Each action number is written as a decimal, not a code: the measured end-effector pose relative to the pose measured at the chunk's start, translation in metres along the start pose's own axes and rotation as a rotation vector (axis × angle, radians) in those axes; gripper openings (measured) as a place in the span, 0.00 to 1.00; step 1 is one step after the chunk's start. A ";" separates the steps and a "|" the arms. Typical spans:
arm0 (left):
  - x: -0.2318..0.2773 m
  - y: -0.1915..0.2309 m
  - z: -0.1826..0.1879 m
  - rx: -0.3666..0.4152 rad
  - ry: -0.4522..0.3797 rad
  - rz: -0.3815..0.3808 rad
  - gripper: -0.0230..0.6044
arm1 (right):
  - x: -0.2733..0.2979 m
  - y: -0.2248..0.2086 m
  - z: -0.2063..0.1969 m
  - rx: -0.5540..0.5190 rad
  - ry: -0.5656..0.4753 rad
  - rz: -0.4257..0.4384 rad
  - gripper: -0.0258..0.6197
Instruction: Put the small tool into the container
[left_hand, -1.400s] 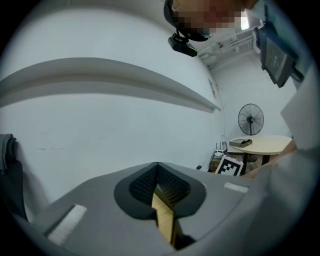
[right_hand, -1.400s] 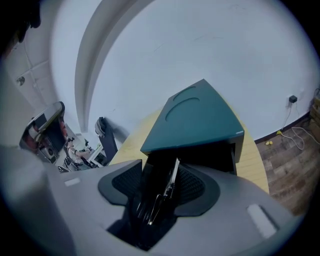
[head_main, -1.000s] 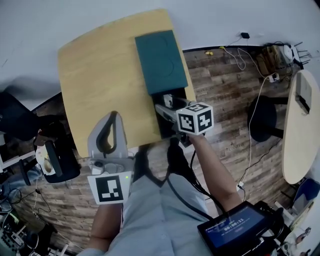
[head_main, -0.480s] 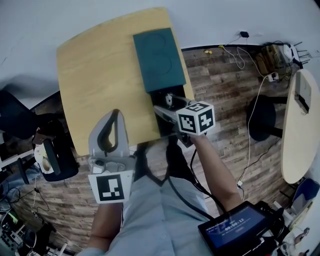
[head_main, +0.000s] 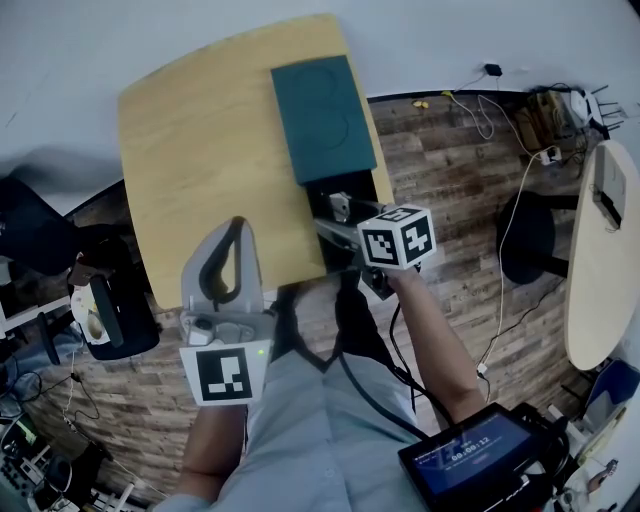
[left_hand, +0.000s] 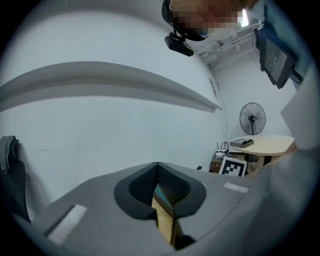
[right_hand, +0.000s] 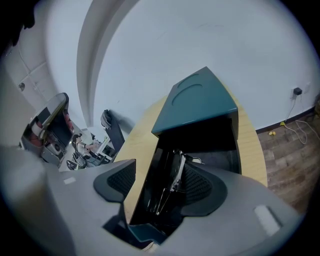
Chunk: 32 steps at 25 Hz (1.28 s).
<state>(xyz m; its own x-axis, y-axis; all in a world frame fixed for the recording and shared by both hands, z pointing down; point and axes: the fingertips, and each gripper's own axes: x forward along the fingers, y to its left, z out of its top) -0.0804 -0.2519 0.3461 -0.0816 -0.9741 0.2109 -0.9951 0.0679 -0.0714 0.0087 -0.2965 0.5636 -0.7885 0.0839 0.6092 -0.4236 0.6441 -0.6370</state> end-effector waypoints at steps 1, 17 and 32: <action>0.000 0.001 0.000 0.001 -0.001 0.001 0.05 | -0.002 0.001 0.000 -0.001 -0.003 -0.003 0.49; 0.005 0.000 0.002 -0.001 -0.005 -0.010 0.06 | -0.019 -0.001 0.009 -0.022 -0.024 -0.103 0.51; 0.007 -0.014 0.027 0.000 -0.054 -0.026 0.05 | -0.062 0.010 0.028 -0.023 -0.140 -0.118 0.51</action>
<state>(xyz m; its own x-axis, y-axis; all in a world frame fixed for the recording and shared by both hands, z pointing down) -0.0652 -0.2658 0.3222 -0.0529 -0.9858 0.1595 -0.9968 0.0427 -0.0670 0.0405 -0.3170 0.5066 -0.7888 -0.0987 0.6066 -0.5080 0.6602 -0.5532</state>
